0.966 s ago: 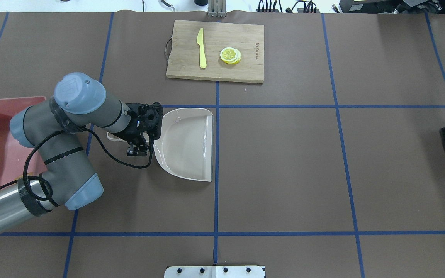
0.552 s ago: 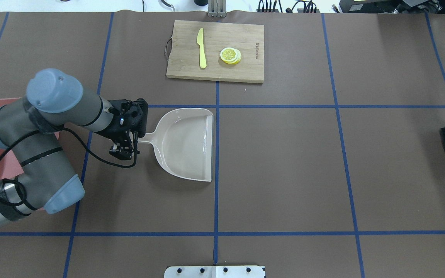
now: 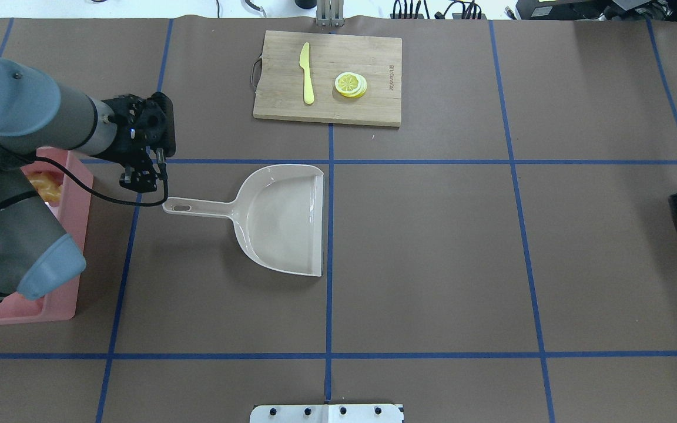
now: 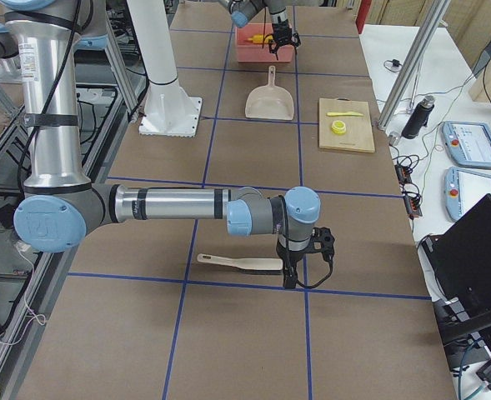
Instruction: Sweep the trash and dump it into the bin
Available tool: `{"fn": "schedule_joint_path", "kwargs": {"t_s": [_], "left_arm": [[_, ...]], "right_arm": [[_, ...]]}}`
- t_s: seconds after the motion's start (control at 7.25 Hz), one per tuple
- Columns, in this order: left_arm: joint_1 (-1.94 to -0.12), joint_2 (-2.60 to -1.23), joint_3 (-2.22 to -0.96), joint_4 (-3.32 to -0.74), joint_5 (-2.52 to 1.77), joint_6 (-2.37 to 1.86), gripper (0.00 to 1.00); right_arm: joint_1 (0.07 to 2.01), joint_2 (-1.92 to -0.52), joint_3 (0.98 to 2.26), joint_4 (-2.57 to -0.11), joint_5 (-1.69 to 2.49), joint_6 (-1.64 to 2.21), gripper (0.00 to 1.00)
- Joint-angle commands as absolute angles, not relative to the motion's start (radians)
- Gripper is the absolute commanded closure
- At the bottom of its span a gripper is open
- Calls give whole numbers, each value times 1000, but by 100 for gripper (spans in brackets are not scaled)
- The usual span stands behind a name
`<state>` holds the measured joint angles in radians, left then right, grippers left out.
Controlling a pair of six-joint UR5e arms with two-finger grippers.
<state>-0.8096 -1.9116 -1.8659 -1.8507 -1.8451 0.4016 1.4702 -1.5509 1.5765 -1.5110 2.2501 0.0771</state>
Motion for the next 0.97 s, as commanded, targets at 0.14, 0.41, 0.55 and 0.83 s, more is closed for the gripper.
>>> {"fn": "schedule_joint_path", "kwargs": {"t_s": [0.14,0.41,0.55,0.83], "left_arm": [[-983,-1805,-1870,-1839,-1840,270,2],[-1182,-1719,-1844,-1804,-2047,239,2],[-1310,-1682,-1829,-1742,-2165,241,2],[-1463,-1559,-1801,-1721,-2255,241,2]], "right_arm": [[1470,-1551,1577,-1511,2249,75,0],[1468,-1551,1577,-1511,2249,74,0],[1467,-1551,1577,-1511,2249,74,0],[1466,-1551,1575,-1511,2249,74,0]]}}
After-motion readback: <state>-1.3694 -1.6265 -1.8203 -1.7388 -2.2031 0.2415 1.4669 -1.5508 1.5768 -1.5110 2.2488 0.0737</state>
